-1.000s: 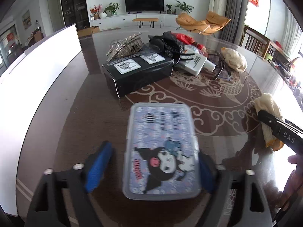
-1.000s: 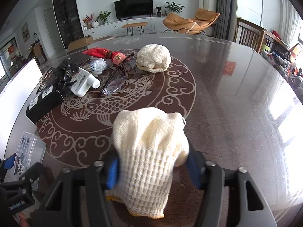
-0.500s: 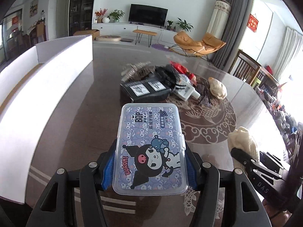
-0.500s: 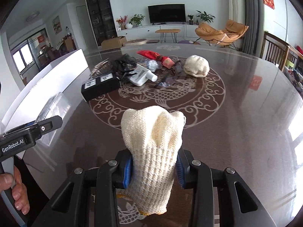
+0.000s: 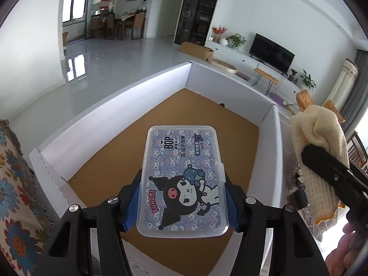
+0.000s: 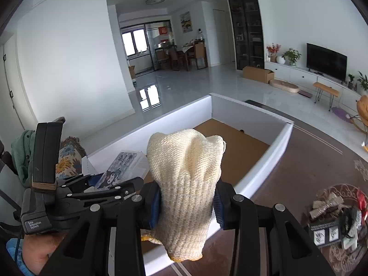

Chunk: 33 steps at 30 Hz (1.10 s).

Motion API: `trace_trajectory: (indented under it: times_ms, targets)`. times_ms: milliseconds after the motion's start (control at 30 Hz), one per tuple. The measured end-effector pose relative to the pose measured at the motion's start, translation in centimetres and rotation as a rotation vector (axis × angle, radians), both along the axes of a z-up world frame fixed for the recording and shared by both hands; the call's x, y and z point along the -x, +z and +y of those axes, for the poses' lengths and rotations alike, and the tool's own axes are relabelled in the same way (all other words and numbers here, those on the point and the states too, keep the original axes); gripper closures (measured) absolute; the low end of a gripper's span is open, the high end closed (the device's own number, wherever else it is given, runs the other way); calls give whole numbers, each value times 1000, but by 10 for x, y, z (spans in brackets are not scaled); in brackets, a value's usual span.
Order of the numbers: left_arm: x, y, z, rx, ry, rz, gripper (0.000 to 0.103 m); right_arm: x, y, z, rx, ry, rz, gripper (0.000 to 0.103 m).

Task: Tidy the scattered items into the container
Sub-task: 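Open both tools to drop the box and glove into the container, then move both open tools back over the table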

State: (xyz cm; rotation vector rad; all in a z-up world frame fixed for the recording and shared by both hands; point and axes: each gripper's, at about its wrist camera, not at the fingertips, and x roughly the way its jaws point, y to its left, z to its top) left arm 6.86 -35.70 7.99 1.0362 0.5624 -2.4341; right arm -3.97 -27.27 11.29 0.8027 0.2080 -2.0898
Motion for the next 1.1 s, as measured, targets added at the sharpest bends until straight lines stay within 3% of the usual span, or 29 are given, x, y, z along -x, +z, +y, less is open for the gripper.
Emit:
trace_trajectory:
  times_ms: [167,300,333,367,433,467,500,633,767,933,1100]
  targets:
    - [5,-17,-22,-32,120,-49,43,32,-44,-74,-138,32,-48,65]
    - [12,-36,-25,-83,201,-118,39,60,-72,-84,-238,-5,-174,54]
    - [15,-38,-23,-62,214,-143,37,64,-75,-81,-253,-12,-182,44]
    - [19,-40,-21,-56,210,-163,33,67,-75,-76,-254,-22,-168,37]
    - [23,-41,-21,-61,192,-173,21,69,-68,-61,-226,-44,-135,36]
    - [24,-42,-21,-68,190,-170,7,70,-64,-55,-210,-57,-131,35]
    - [24,-42,-21,-78,189,-161,0,72,-60,-48,-197,-71,-130,35]
    - [23,-43,-18,-106,187,-138,0,72,-49,-27,-137,-117,-110,35]
    - [16,-32,0,-108,167,-72,0,57,-32,9,-51,-157,-41,35]
    - [1,21,60,34,75,107,0,15,-24,108,49,-293,73,35]
    - [2,54,145,130,-119,209,0,-15,-49,221,-9,-491,108,35]
